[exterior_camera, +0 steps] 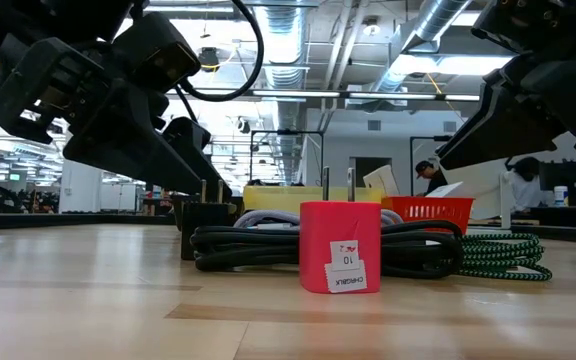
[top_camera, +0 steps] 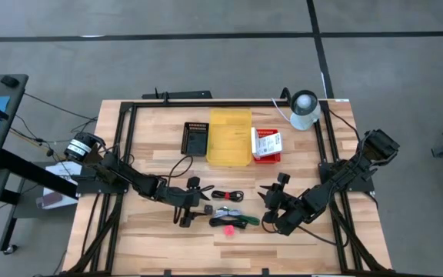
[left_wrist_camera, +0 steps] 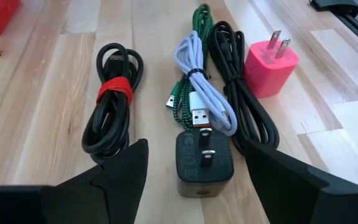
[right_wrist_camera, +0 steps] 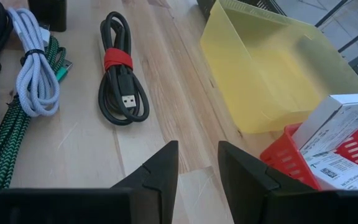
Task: Pick and place items into bin
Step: Put the black charger adapter into the black bin
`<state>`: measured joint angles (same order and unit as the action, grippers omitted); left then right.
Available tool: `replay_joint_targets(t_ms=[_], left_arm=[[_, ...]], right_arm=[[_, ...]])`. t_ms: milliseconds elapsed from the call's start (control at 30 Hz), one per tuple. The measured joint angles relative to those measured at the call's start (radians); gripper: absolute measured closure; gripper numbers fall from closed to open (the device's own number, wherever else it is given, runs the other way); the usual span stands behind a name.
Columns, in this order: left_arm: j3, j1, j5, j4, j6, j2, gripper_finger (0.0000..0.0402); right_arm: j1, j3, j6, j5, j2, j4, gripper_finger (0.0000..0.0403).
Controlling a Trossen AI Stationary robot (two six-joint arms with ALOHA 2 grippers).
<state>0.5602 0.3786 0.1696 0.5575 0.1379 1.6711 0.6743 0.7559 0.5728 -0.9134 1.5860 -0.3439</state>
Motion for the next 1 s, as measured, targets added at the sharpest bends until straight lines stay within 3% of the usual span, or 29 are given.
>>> replay_joint_targets(t_ms=[467,1000], left_arm=[[0.032,-0.001,-0.039,0.029,0.0,0.098,0.0144],[0.04,-0.013,-0.053,0.016,-0.003,0.097,0.0159]], right_arm=[[0.0,0.0,0.002,0.0,0.0,-0.004,0.0295],[0.0,0.0,0.002,0.0,0.0,-0.011,0.0295]])
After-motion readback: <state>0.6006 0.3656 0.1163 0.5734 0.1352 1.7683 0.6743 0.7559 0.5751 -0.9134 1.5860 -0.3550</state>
